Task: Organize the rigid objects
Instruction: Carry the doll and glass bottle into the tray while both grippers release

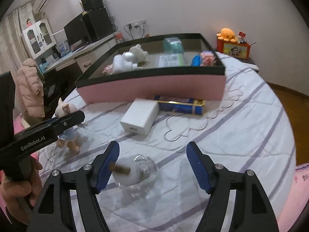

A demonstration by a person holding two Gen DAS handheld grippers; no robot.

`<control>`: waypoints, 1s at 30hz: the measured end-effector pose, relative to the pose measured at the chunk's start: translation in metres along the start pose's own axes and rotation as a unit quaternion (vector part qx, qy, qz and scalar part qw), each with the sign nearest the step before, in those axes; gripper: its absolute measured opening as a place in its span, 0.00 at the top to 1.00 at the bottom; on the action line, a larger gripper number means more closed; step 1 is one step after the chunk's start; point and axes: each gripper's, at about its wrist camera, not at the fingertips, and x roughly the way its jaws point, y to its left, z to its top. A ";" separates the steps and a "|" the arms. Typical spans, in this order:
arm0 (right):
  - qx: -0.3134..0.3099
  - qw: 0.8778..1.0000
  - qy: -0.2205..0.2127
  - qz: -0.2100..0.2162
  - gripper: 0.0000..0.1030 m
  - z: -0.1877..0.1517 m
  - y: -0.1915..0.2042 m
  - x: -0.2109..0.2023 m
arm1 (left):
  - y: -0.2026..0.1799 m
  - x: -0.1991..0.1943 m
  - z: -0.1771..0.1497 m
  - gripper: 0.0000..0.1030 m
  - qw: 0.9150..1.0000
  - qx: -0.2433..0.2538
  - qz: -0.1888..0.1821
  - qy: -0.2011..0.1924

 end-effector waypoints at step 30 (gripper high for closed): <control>-0.060 0.995 -0.076 0.012 0.53 0.080 0.009 -0.047 | -0.021 -0.019 0.055 0.51 0.998 0.032 -0.003 -0.049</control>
